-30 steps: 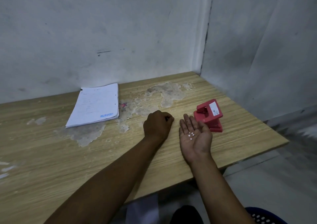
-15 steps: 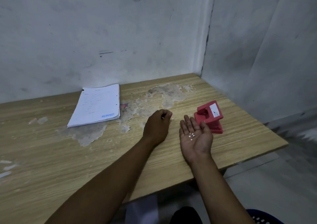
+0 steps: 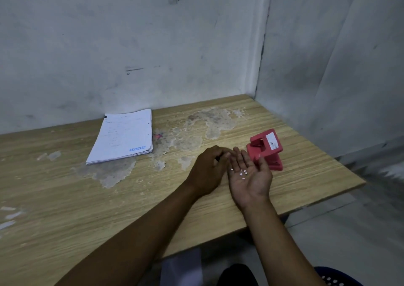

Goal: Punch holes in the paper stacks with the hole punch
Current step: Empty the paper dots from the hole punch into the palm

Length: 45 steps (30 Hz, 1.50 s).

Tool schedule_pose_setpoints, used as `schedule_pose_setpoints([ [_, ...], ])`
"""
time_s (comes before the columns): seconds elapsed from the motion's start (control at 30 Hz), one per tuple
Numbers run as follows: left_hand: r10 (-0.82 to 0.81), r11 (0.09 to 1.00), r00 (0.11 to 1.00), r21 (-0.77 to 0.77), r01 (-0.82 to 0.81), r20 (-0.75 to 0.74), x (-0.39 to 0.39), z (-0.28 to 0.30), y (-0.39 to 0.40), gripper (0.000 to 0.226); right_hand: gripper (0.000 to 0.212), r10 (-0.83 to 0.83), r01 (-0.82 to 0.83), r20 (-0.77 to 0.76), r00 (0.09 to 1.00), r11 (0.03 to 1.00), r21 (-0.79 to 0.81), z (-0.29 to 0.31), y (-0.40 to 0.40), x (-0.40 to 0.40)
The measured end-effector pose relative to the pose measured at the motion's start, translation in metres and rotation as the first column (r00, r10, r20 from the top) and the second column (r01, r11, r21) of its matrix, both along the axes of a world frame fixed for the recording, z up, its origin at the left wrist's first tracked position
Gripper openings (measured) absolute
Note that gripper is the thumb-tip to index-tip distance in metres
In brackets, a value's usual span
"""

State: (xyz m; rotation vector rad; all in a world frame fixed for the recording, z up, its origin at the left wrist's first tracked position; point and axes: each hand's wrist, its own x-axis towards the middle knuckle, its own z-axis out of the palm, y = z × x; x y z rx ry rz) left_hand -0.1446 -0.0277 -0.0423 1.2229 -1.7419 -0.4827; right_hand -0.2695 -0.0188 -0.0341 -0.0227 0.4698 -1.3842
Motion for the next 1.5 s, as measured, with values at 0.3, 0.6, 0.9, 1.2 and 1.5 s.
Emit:
schedule_pose_setpoints([
  [0.3,0.36,0.909,0.93,0.194,-0.368,0.077,0.016,-0.011,-0.032,0.021,0.057,-0.051,0.053,-0.093,0.994,0.998,0.027,-0.001,-0.001,0.004],
  [0.6,0.338,0.869,0.901,0.277,-0.41,0.273,0.01,0.006,-0.047,0.016,0.058,-0.033,0.038,-0.13,0.991,0.999,0.039,0.001,-0.002,0.004],
  [0.9,0.301,0.888,0.884,0.234,-0.397,0.358,0.008,0.006,-0.051,0.018,0.06,-0.028,0.032,-0.127,0.991,0.999,0.029,0.0,-0.003,0.004],
  [1.2,0.032,0.96,0.999,0.276,-0.039,0.03,-0.004,0.025,-0.009,0.012,0.058,-0.005,0.005,-0.077,0.997,1.0,0.0,0.002,-0.001,0.001],
  [1.5,-0.134,0.983,0.961,0.155,0.098,0.241,-0.022,0.025,0.007,0.012,0.064,0.009,-0.01,-0.039,0.999,1.0,-0.015,0.003,0.003,-0.002],
])
